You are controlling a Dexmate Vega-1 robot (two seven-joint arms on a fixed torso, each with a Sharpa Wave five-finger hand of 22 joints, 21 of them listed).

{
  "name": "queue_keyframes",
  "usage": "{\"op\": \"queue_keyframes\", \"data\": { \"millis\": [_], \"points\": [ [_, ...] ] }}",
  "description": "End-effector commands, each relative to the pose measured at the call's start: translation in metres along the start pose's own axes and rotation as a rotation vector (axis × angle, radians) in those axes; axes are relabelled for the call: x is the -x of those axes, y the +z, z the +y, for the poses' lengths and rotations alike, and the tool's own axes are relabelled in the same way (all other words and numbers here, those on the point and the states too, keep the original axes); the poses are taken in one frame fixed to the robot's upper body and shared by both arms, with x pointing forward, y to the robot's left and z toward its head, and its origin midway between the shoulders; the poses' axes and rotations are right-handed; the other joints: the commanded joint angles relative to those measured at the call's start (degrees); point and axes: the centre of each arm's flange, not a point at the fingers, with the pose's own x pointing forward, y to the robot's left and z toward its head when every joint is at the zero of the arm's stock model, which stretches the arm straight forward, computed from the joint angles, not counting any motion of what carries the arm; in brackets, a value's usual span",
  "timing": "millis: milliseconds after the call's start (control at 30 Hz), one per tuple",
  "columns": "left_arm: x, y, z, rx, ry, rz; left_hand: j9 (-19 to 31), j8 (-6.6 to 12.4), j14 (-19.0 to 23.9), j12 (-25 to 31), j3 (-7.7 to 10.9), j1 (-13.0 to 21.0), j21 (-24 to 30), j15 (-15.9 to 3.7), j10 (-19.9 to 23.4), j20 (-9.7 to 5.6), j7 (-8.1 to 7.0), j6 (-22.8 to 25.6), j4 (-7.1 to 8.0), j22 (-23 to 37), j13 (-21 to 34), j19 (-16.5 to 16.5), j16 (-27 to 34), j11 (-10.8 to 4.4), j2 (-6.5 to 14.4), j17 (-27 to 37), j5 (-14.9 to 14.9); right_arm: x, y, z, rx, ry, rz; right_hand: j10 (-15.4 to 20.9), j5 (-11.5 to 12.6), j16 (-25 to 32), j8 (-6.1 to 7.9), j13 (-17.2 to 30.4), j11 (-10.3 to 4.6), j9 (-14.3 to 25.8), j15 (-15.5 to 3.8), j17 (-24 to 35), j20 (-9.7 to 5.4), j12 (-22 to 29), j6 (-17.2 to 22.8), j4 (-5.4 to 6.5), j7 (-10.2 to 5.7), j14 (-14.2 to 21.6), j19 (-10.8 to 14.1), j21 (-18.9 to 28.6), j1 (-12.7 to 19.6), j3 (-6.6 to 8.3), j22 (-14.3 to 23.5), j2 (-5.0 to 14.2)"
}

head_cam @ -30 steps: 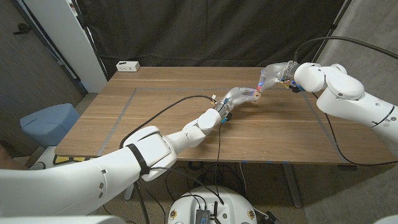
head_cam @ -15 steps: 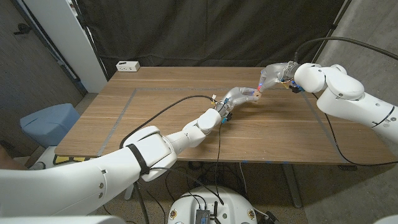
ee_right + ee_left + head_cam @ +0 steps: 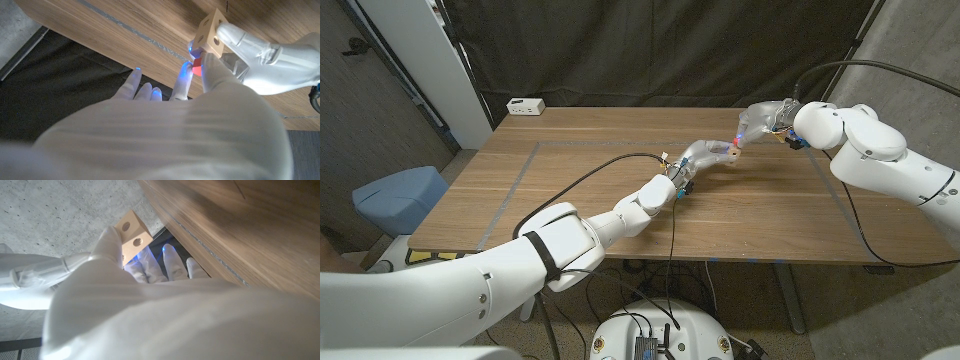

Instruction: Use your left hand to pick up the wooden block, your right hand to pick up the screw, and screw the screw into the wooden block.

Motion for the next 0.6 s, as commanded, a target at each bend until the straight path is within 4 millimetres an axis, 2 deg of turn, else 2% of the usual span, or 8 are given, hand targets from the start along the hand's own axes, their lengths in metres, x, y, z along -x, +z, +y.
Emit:
{"op": "queue_keyframes", "data": {
  "millis": [33, 367, 500, 600],
  "points": [
    [0.0012, 0.0005, -0.001, 0.0, 0.001, -0.007, 0.2, 0.46, 0.3, 0.4, 1.76, -0.3, 0.4, -6.3, 0.4, 0.03, -0.24, 0.9, 1.42, 0.2, 0.1, 0.3, -0.3, -0.1, 2.2, 0.2, 0.2, 0.0, -0.0004, 0.0014, 0.0, -0.005, 0.004, 0.7, 0.0, 0.4, 0.64, 0.2, 0.07, 0.4, -0.32, 0.3, -0.38, 0.2, 0.7, 0.26, -0.04, 0.4, 0.4, 0.6, 0.1, 0.2, 0.1, 0.48],
    [0.0015, 0.0006, -0.002, 0.002, -0.003, -0.009, 0.2, 0.49, 0.3, 0.4, 1.82, -0.4, 0.4, -6.38, 0.5, 0.01, -0.26, 1.0, 1.42, 0.2, 0.1, 0.3, -0.3, -0.08, 2.2, 0.2, 0.3, 0.0028, -0.0016, 0.0027, 0.0, -0.008, 0.015, 0.9, -0.1, 0.5, 0.94, 0.1, 0.68, 0.6, -0.5, 0.4, -0.49, 0.2, 0.7, 0.26, 0.12, 0.6, 0.5, 0.6, 0.0, 0.19, 0.1, 0.56],
    [0.0014, 0.0007, -0.0024, 0.001, -0.004, -0.009, 0.2, 0.48, 0.4, 0.4, 1.86, -0.4, 0.4, -6.34, 0.5, -0.01, -0.25, 1.0, 1.41, 0.2, 0.1, 0.3, -0.3, -0.09, 2.2, 0.2, 0.3, 0.0041, -0.0016, 0.0023, 0.005, -0.011, 0.018, 1.1, -0.1, 0.5, 1.29, 0.1, 0.47, 0.8, -0.57, 0.4, -0.5, 0.3, 1.0, 0.21, -0.25, 0.6, 0.5, 0.6, 0.0, 0.19, 0.1, 0.58],
    [0.0016, 0.0009, -0.0027, 0.001, -0.005, -0.011, 0.2, 0.48, 0.4, 0.4, 1.88, -0.4, 0.4, -6.32, 0.4, 0.0, -0.23, 1.0, 1.41, 0.2, 0.1, 0.3, -0.3, -0.09, 2.3, 0.2, 0.3, 0.0048, -0.0014, 0.0022, 0.007, -0.012, 0.02, 0.7, -0.1, 0.5, 0.98, 0.1, 0.46, 0.9, -0.58, 0.5, -0.5, 0.1, -0.3, 0.19, -0.41, 0.6, 0.5, 0.5, 0.0, 0.2, 0.1, 0.63]
  ]
}}
